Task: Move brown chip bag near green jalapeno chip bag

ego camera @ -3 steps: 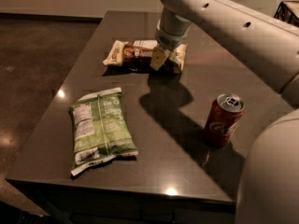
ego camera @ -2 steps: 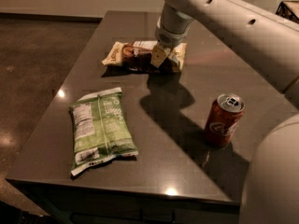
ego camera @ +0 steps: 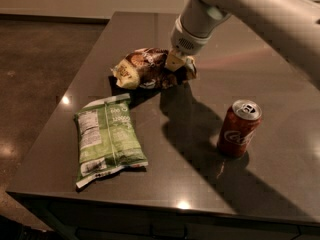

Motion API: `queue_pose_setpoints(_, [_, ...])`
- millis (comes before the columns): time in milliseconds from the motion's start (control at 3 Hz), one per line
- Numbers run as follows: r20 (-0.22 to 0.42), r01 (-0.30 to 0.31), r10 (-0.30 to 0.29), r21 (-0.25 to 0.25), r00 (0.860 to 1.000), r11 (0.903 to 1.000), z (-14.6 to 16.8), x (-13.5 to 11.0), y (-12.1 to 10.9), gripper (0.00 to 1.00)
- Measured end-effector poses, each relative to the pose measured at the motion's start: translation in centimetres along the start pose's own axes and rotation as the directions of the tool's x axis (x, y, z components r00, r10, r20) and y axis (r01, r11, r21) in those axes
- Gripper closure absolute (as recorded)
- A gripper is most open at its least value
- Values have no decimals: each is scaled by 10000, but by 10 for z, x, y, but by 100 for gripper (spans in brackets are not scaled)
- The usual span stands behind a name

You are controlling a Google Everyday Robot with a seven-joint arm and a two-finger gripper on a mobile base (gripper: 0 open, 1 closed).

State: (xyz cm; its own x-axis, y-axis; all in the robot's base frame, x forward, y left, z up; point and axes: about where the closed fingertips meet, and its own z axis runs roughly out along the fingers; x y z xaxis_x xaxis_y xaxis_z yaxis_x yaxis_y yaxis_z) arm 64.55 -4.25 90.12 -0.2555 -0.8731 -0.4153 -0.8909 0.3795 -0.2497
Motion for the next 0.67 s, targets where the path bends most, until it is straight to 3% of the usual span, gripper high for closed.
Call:
queue_pose_setpoints(333, [401,703,-675,-741,9969,9948,-17,6,33,100])
queue_pose_setpoints(667, [619,1399,-1330,-1262,9892,9821,-25,3,61,84])
